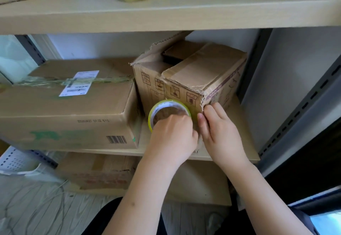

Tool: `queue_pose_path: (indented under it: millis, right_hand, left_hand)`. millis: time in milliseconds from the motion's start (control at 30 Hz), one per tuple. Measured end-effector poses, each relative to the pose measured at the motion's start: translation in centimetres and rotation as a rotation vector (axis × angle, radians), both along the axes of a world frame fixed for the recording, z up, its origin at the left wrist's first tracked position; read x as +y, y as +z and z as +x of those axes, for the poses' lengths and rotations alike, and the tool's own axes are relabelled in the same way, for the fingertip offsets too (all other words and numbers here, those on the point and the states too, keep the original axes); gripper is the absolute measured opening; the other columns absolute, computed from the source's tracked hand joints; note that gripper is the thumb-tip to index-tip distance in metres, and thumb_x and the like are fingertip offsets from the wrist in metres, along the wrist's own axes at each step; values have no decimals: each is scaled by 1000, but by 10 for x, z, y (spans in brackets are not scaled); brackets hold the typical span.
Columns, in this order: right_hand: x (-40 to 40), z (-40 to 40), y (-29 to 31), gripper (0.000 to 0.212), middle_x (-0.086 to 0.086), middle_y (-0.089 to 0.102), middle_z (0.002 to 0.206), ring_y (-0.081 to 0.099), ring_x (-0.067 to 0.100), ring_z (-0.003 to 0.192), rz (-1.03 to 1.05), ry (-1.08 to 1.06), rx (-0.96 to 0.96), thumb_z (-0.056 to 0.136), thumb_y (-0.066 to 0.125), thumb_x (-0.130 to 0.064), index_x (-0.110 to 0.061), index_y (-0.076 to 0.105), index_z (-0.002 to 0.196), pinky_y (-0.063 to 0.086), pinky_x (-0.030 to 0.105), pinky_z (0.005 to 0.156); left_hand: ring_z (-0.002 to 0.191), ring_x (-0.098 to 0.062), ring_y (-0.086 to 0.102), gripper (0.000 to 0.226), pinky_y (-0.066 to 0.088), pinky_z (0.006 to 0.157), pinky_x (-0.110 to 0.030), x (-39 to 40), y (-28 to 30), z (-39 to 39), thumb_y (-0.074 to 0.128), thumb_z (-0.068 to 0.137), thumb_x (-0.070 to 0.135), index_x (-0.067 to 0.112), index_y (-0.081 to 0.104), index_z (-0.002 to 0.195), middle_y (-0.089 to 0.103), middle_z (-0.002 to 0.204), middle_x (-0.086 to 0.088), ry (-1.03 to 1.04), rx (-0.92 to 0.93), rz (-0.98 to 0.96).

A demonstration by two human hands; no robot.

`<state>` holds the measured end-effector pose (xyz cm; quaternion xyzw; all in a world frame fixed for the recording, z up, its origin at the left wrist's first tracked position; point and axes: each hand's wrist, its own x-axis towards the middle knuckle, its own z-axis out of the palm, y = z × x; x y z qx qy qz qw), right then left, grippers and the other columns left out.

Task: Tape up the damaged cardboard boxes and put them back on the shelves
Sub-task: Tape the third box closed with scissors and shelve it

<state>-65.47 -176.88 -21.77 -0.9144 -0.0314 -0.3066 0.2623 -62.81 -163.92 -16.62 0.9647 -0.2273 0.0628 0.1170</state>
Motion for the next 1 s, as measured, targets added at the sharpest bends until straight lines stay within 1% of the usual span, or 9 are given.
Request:
queue_pose_path:
  millis: [133,233,333,433,533,700,833,933,1000]
  right_hand:
    - [2,-29,45,50,-12,53,75,50,6,55,-172,-125,-99,105,23,-47,-22,65,94,38,15,47]
    - [22,-29,116,33,-12,46,74,41,9,56,-135,-60,-417,105,39,-37,-20,61,87,31,17,47]
    - [53,8,194,21,-6,50,80,48,18,62,-146,-86,-513,99,50,-30,-16,61,86,38,29,48]
    - [74,62,243,15,4,58,94,58,29,79,-180,-130,-202,95,53,-25,-12,60,92,49,35,62]
    - [80,99,271,25,8,61,97,61,28,95,-275,-137,275,93,62,-35,-10,59,90,43,27,65]
    - [79,94,298,45,9,66,110,62,29,100,-667,-154,409,88,67,-47,-7,67,111,48,31,78]
    - [59,34,295,36,8,70,94,67,25,84,-472,-50,285,84,69,-46,-12,70,95,56,35,76]
    - [44,-35,246,23,-6,71,74,63,4,51,-125,94,181,82,67,-50,-27,65,84,53,23,57]
    - [32,-75,196,19,-14,68,72,60,1,54,60,96,192,77,66,-54,-36,65,82,50,17,50]
  left_hand:
    - [86,-30,66,6,40,65,-31,11,-8,-5,51,93,25,19,52,91,67,88,-6,55,-2,-89]
    - [95,-26,66,28,47,76,-31,10,-8,-11,45,97,39,20,63,107,70,98,-5,158,-108,-160]
    - [87,-24,67,30,48,82,-32,12,-15,-14,44,97,43,22,63,109,70,92,-2,193,-177,-124]
    - [60,-22,64,16,52,68,-32,20,-18,-21,74,79,35,22,70,86,65,62,-1,189,-226,-146]
    - [46,-21,57,19,50,59,-29,26,-28,-21,84,68,30,21,68,74,56,48,-1,163,-241,-165]
    - [45,-18,56,19,51,62,-29,35,-36,-18,83,69,25,20,66,77,57,48,2,118,-299,-203]
    - [41,-16,53,20,51,62,-27,40,-37,-16,83,67,26,21,66,77,55,44,2,87,-298,-197]
    - [43,-16,54,16,50,63,-27,43,-38,-14,78,68,29,23,66,76,56,44,3,95,-305,-188]
    - [45,-18,55,11,51,68,-28,44,-40,-11,74,71,29,22,67,78,57,46,2,99,-317,-192]
